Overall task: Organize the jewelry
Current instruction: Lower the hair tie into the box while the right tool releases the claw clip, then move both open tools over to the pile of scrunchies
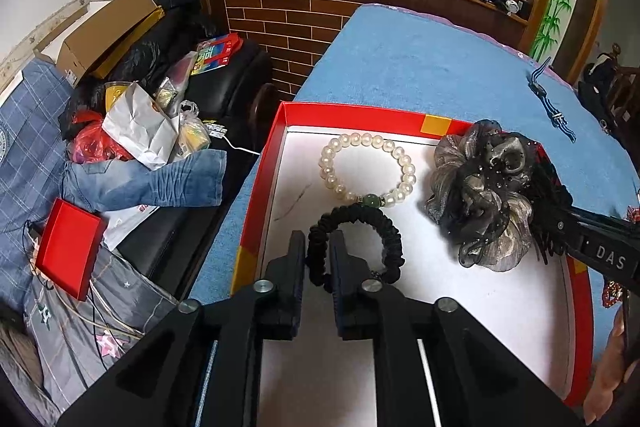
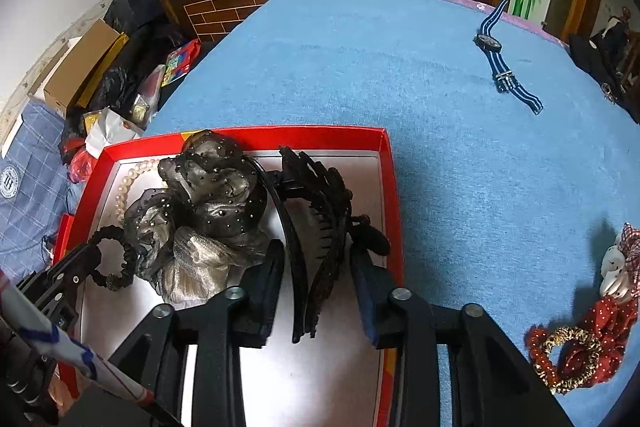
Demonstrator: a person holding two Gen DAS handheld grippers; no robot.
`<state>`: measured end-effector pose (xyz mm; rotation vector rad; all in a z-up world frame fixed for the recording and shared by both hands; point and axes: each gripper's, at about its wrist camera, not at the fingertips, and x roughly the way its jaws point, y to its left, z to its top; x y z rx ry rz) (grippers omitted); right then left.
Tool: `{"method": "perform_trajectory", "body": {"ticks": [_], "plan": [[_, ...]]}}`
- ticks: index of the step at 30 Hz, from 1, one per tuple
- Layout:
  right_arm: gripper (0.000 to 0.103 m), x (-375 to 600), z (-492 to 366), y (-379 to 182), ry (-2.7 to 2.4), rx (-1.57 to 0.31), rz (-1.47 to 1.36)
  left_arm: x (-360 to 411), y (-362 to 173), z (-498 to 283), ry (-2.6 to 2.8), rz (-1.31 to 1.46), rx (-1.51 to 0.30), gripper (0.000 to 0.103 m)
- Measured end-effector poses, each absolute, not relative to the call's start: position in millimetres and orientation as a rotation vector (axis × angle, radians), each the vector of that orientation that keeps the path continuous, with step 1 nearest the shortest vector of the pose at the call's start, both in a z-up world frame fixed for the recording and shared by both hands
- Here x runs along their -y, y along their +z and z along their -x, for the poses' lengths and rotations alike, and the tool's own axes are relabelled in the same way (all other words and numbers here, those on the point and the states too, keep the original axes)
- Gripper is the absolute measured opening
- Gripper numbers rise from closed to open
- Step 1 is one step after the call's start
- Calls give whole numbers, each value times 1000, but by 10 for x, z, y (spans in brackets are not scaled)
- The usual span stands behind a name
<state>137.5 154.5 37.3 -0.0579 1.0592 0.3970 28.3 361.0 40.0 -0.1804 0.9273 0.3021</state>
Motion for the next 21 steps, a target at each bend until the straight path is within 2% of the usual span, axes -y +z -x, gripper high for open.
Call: {"method": "perform_trajectory", "body": {"ticks": [3, 7, 14, 18, 21], "plan": [[42, -1518, -1350, 409, 402, -1055, 54, -3582, 427, -270, 306, 170, -919, 26], [48, -1461, -1293, 485, 402, -1041, 44, -3558, 477, -245, 308, 162, -910, 27], [48, -1250, -1150, 684, 424, -1018, -4, -3420, 669, -119, 306, 151, -872, 27], [49, -1047, -1031, 781, 437, -1007, -47, -3211, 816, 0, 279, 135, -831, 35], [50, -860, -914, 815, 437, -1000, -69, -2984, 869, 82, 247, 119, -816, 35]]}}
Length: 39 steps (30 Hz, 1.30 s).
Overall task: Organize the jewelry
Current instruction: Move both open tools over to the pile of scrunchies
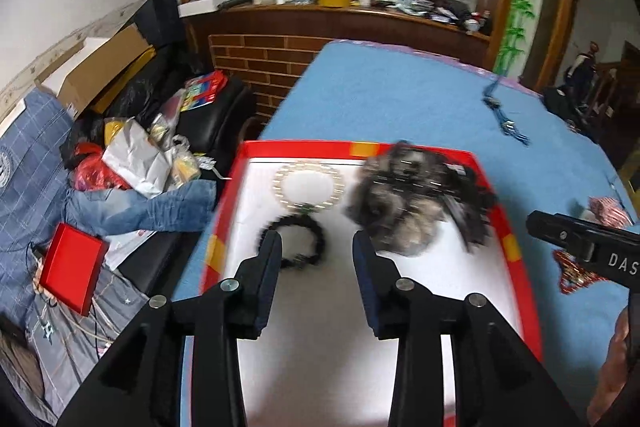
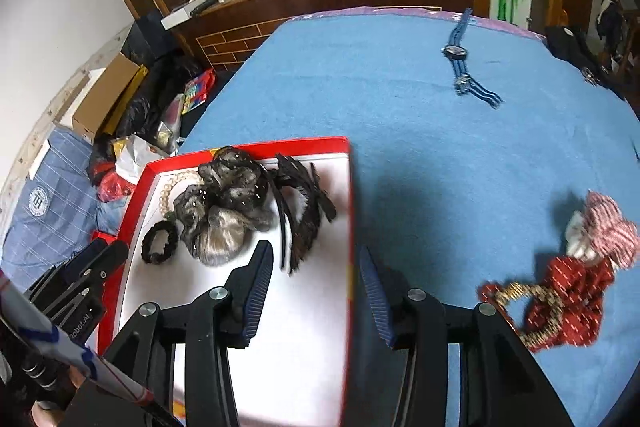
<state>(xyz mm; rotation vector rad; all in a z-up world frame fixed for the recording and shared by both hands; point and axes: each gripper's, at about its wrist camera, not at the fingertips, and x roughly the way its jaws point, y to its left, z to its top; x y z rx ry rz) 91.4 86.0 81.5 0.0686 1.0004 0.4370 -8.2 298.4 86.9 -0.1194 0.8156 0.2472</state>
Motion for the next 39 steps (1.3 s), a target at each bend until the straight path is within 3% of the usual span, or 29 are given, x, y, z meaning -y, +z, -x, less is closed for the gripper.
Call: {"method": "perform_trajectory", "body": {"ticks": [25, 39], "plan": [[52, 1545, -118, 446, 191, -977, -307, -699, 451, 345, -109, -81, -923, 38], [52, 1869, -130, 203, 129, -946, -330, -425, 549, -153, -280, -14, -1007, 37]]}}
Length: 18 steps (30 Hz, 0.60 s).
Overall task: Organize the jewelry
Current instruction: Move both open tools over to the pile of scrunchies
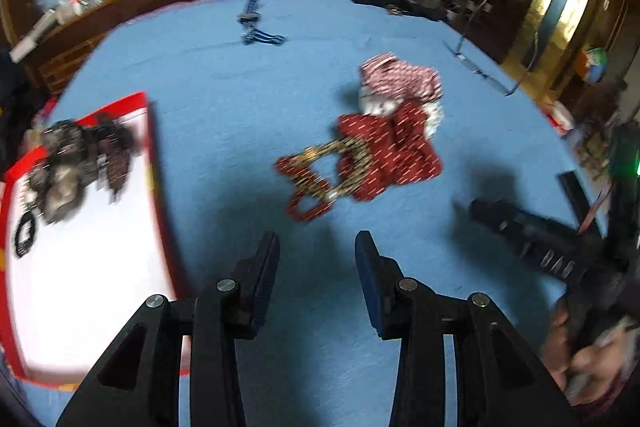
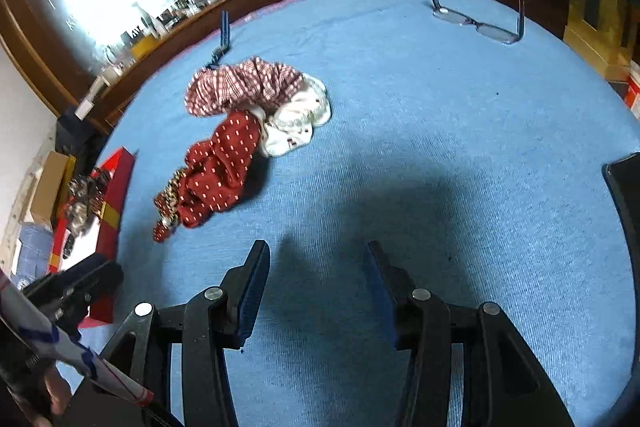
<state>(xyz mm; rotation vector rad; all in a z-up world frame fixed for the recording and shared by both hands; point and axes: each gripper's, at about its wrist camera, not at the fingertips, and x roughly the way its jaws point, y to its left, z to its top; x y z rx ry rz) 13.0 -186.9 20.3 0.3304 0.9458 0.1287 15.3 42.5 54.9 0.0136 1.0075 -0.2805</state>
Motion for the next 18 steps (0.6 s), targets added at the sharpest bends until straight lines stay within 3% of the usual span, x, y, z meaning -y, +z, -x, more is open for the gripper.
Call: {"method": "perform_trajectory", "body": {"ticks": [6, 12, 14, 16, 18], "plan": [[55, 1882, -130, 187, 155, -924, -341, -203, 598, -579, -336, 27, -1057, 37], [60, 1862, -133, 188, 175, -914, -343, -93, 443, -926, -288, 35, -1112, 30], [61, 1887, -139, 183, 187, -913, -362, -61, 363, -995, -291, 39, -1136, 23], [61, 1916, -137, 176, 197, -911, -382, -28, 301, -1015, -313, 48, -1157, 8], [61, 1926, -139, 174, 201, -910, -391, -25, 270, -1015, -318, 54, -1159, 7]]}}
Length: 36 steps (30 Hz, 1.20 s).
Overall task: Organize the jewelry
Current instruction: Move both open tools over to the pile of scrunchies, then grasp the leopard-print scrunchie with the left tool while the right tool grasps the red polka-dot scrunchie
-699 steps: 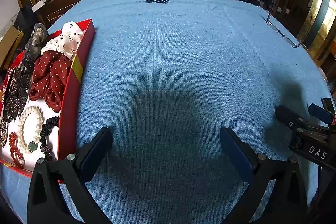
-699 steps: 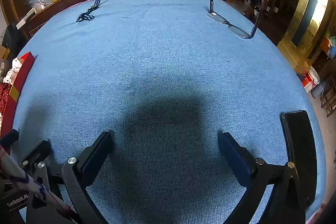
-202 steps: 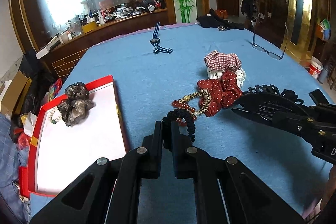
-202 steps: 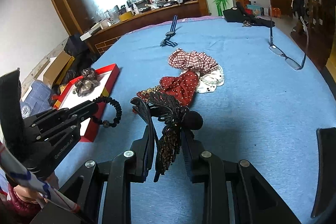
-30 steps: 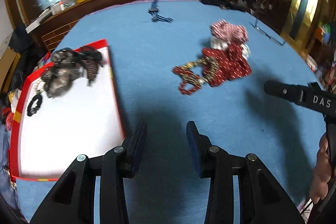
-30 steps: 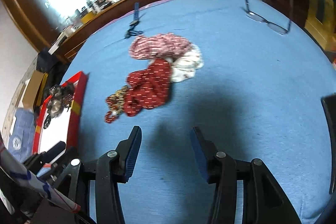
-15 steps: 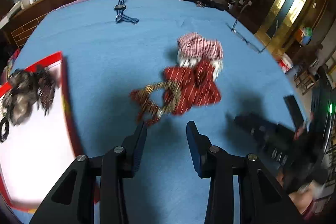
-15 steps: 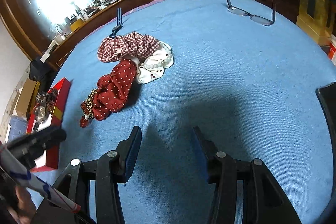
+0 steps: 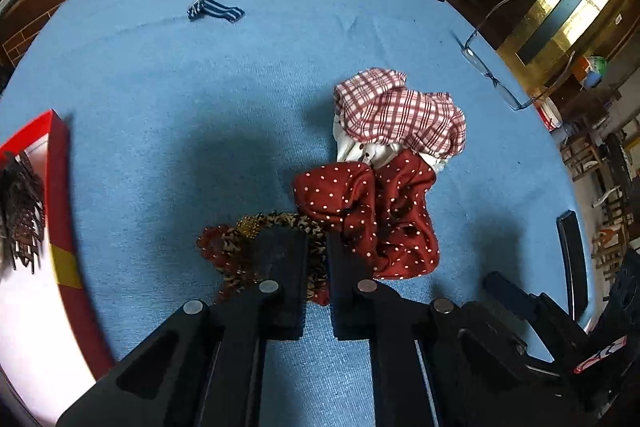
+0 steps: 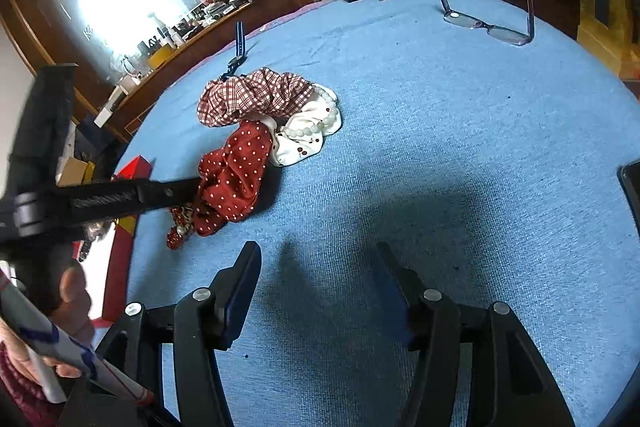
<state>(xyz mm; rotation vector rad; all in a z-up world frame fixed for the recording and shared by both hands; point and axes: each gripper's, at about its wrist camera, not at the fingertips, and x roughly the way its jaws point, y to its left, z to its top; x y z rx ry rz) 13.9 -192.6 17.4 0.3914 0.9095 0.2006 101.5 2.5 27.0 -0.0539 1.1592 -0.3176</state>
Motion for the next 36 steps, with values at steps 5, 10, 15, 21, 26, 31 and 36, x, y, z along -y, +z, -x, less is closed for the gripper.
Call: {"method": "perform_trajectory", "body": {"ticks": [5, 10, 15, 21, 26, 31, 36], "plan": [[61, 1916, -140, 177, 201, -909, -392, -101, 516, -778, -352, 70, -1099, 7], [61, 1912, -145, 177, 196, -910, -382, -232, 1025, -387, -412, 97, -980, 7], [61, 1871, -149, 189, 182, -918, -352, -402, 1297, -70, -433, 117, -904, 7], [53, 1707, -113, 423, 217, -909, -294, -684, 1314, 90, -394, 143, -884, 7], [45, 1360, -216, 614, 347, -933, -238, -928, 1296, 131, -350, 166, -872, 7], [41, 903, -418, 666, 436, -977, -163, -1121, 1292, 187, -324, 186, -863, 7], [36, 560, -652, 567, 466, -1032, -110, -1297, 1272, 228, -304, 208, -861, 7]]}}
